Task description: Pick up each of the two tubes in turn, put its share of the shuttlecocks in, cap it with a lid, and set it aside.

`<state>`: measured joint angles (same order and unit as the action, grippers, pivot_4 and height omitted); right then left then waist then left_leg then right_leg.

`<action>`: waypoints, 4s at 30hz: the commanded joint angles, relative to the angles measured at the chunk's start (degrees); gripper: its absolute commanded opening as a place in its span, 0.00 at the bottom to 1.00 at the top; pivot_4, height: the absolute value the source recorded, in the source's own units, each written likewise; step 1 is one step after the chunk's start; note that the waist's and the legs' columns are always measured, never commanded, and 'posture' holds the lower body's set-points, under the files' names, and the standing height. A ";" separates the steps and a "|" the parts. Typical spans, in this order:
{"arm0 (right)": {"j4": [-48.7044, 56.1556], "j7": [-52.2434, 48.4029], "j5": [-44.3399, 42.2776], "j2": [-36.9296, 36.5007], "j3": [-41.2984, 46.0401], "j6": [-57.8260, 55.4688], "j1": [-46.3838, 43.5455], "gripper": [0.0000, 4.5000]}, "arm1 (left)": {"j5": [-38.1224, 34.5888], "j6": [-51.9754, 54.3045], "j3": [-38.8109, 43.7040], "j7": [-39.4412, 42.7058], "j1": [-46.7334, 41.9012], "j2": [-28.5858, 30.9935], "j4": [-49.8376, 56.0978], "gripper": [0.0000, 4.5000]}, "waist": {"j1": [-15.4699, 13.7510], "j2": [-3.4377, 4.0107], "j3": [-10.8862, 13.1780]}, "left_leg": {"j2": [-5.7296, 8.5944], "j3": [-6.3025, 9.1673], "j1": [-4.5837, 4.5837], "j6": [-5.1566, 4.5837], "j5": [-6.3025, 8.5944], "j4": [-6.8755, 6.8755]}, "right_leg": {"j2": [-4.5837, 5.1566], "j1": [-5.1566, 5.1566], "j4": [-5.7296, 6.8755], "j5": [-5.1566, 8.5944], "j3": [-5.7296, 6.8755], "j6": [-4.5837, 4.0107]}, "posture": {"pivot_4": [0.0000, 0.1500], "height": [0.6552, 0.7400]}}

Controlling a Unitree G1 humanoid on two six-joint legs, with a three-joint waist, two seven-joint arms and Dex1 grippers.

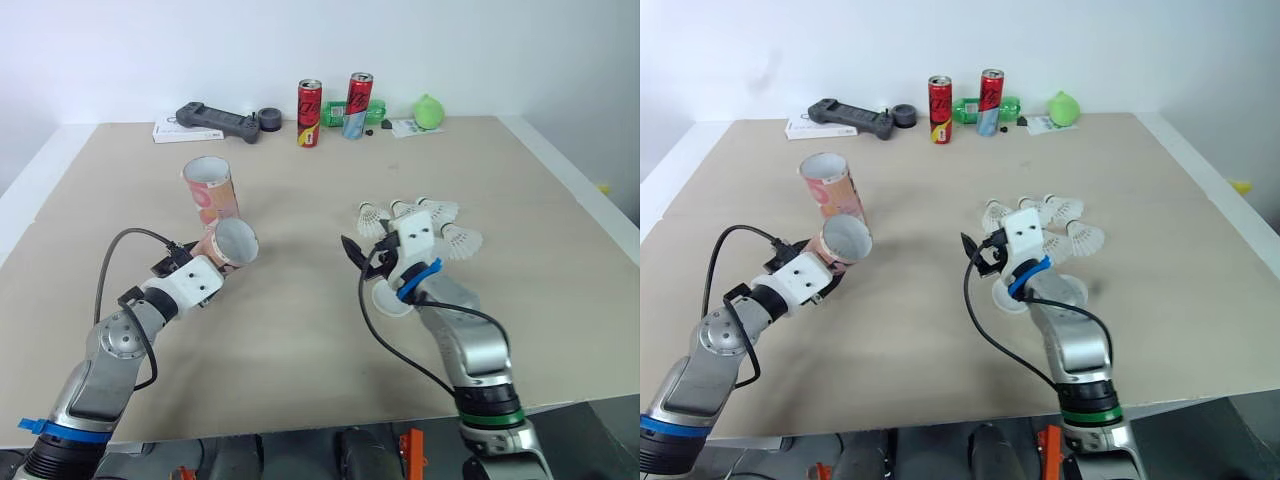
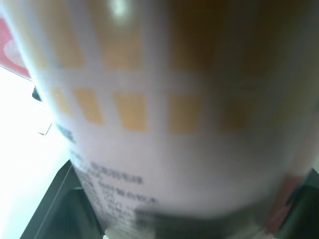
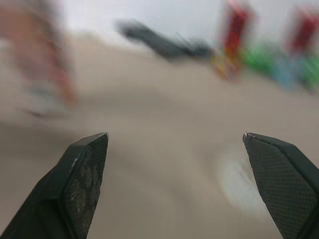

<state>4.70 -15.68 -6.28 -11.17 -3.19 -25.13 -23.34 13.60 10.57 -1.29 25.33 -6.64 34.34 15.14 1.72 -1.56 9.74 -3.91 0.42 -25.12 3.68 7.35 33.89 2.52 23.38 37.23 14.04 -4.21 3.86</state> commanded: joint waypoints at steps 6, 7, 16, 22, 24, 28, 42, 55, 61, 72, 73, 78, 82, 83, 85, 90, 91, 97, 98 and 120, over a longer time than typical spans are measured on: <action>-21.38 6.89 5.61 3.00 0.25 10.20 -12.09 0.99 | 0.16 0.23 -1.11 0.69 0.32 -0.38 -0.43 0.73 | 0.05 0.01 0.01 | 0.01 -0.02 -0.05 -0.07 -0.04 0.01 | -0.02 -0.03 -0.01 -0.02 -0.04 0.07 | 1.00 1.00; -24.20 7.30 5.51 3.29 0.68 11.49 -13.53 0.99 | 0.12 0.32 -0.98 0.68 0.73 -0.37 0.01 0.73 | 0.03 0.02 0.01 | 0.01 -0.02 -0.05 -0.07 -0.04 0.01 | -0.02 -0.04 -0.01 -0.02 -0.05 0.07 | 1.00 1.00; -43.59 8.75 3.86 4.72 4.73 19.20 -23.73 0.70 | 0.00 1.28 -0.06 0.22 2.51 -0.65 2.62 0.73 | 0.85 0.04 0.03 | 0.01 -0.03 -0.06 -0.06 -0.04 -0.14 | -0.12 -0.02 -0.01 0.05 -0.18 0.06 | 1.00 1.00; -51.05 10.31 2.07 5.30 8.09 21.58 -28.21 0.08 | 0.14 1.80 0.00 0.04 3.42 -1.24 3.96 0.73 | 1.00 0.06 0.04 | 0.01 -0.01 -0.05 -0.06 -0.04 -0.22 | -0.14 -0.03 -0.01 -0.01 -0.20 0.18 | 1.00 1.00; -51.84 9.93 1.69 5.40 8.49 21.91 -28.55 0.03 | 0.18 1.83 0.01 0.12 3.53 -1.34 4.08 0.73 | 0.99 0.06 0.04 | 0.03 -0.02 -0.05 -0.06 -0.04 -0.24 | -0.13 -0.02 -0.01 -0.04 -0.21 0.22 | 1.00 1.00; -51.17 8.82 0.75 5.73 9.26 21.85 -28.05 0.03 | 0.21 1.86 -0.15 0.27 3.47 -1.56 4.23 0.73 | 0.99 0.07 0.05 | 0.03 -0.02 -0.05 -0.07 -0.03 -0.29 | -0.14 -0.01 -0.01 -0.04 -0.21 0.22 | 1.00 1.00; -3.98 -23.31 -16.36 0.22 -0.84 5.95 -14.80 0.03 | 0.42 2.21 -0.54 1.01 2.85 -1.66 4.07 0.73 | 0.84 0.16 0.09 | 0.03 0.04 -0.05 -0.04 0.00 -0.30 | -0.16 -0.03 0.00 0.06 -0.20 0.32 | 1.00 1.00; 9.69 -35.43 -19.48 -8.71 -9.84 -2.73 -17.94 0.03 | 0.42 2.20 -1.19 1.10 1.77 -2.04 3.06 0.73 | 0.78 0.13 0.08 | 0.03 0.04 -0.03 -0.05 -0.01 -0.25 | -0.14 -0.01 0.00 0.17 -0.19 0.08 | 1.00 1.00; 3.74 -33.73 -9.96 -5.66 -17.07 4.92 -17.53 0.03 | 0.52 2.37 -1.50 0.92 1.59 -2.30 3.22 0.73 | 0.70 0.12 0.07 | 0.04 0.02 -0.06 -0.05 -0.01 -0.22 | -0.12 -0.01 -0.01 0.17 -0.19 0.09 | 1.00 1.00; 13.59 -29.01 -19.11 -2.52 -9.00 -3.47 -11.55 0.66 | 0.37 2.45 -2.06 1.24 2.16 -2.62 3.78 0.73 | 0.42 0.02 0.01 | 0.04 0.03 -0.07 -0.04 0.00 -0.22 | -0.11 -0.04 -0.01 0.17 -0.18 0.07 | 1.00 1.00; 15.45 -28.03 -20.45 -2.99 -7.69 -4.86 -9.91 0.75 | 0.37 2.39 -2.20 1.29 2.16 -2.66 3.77 0.73 | 0.34 0.01 0.00 | 0.04 0.03 -0.07 -0.03 0.01 -0.22 | -0.11 -0.04 -0.01 0.18 -0.19 0.06 | 1.00 1.00; 21.93 -19.12 -19.27 -6.48 1.04 -6.43 -0.95 0.97 | 0.00 1.84 -2.27 1.47 1.54 -2.64 2.69 0.73 | -0.03 0.01 0.01 | 0.04 0.04 -0.06 -0.01 0.01 -0.24 | -0.11 -0.02 0.00 0.20 -0.18 0.02 | 1.00 1.00; 23.62 -9.72 -11.54 -9.20 6.87 -3.89 6.94 0.97 | -0.20 1.06 -3.84 1.95 0.02 -3.32 1.31 0.73 | -0.56 0.00 -0.02 | 0.04 0.00 -0.04 -0.01 0.01 -0.22 | -0.08 -0.02 -0.02 0.21 -0.19 0.07 | 1.00 1.00; 24.24 -6.99 -10.07 -9.29 8.25 -4.64 9.41 0.97 | -0.27 0.78 -4.20 2.18 -0.44 -3.42 0.82 0.73 | -0.62 0.00 -0.02 | 0.05 0.00 -0.04 -0.01 0.01 -0.22 | -0.07 -0.02 -0.02 0.21 -0.18 0.08 | 1.00 1.00; 25.49 -3.77 -8.64 -9.11 9.72 -5.68 13.42 0.97 | -0.33 0.08 -4.63 2.57 -1.11 -3.48 -0.23 0.73 | -0.63 0.05 -0.05 | 0.06 -0.01 -0.04 -0.01 0.01 -0.22 | -0.07 -0.03 -0.02 0.22 -0.18 0.08 | 1.00 1.00; 25.05 0.78 -7.99 -7.22 11.75 -7.41 17.93 0.97 | -0.52 -1.34 -5.02 3.31 -2.41 -3.79 -2.09 0.73 | -0.58 0.14 -0.10 | 0.05 -0.04 0.00 -0.03 0.00 -0.20 | -0.06 -0.04 -0.02 0.17 -0.21 0.13 | 1.00 1.00; 24.42 1.61 -7.75 -6.94 12.05 -7.79 18.17 0.97 | -0.51 -1.55 -5.06 3.39 -2.64 -3.87 -2.39 0.73 | -0.58 0.14 -0.10 | 0.05 -0.03 -0.01 -0.04 -0.01 -0.16 | -0.06 -0.05 -0.02 0.15 -0.21 0.16 | 1.00 1.00; 18.25 4.31 -7.88 -5.47 13.09 -8.35 15.12 0.97 | -0.36 -2.10 -5.14 3.68 -3.08 -4.31 -2.92 0.73 | -0.57 0.14 -0.11 | 0.06 -0.04 -0.01 -0.05 -0.02 -0.08 | -0.04 -0.09 -0.02 0.14 -0.20 0.18 | 1.00 1.00; 16.59 4.83 -7.93 -5.11 13.35 -8.32 14.06 0.97 | -0.33 -2.10 -5.10 3.69 -2.96 -4.34 -2.79 0.73 | -0.57 0.15 -0.10 | 0.06 -0.04 -0.01 -0.05 -0.02 -0.06 | -0.04 -0.10 -0.02 0.12 -0.21 0.18 | 1.00 1.00; -6.72 6.27 -7.27 -3.61 14.08 -1.09 -0.88 0.01 | 0.13 -0.25 -2.89 2.83 0.31 -3.85 1.03 0.73 | -0.32 0.17 -0.11 | 0.06 -0.04 -0.07 -0.07 -0.02 -0.07 | -0.10 -0.10 -0.02 0.17 -0.26 0.20 | 1.00 1.00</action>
<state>-2.78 -9.84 -13.43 -14.77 9.54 -27.39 -23.13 13.74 9.79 -3.11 27.48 -7.43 30.33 16.00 1.40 -1.38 9.63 -3.85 0.37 -25.20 3.61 7.33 33.83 2.41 23.28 37.21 14.22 -4.47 4.06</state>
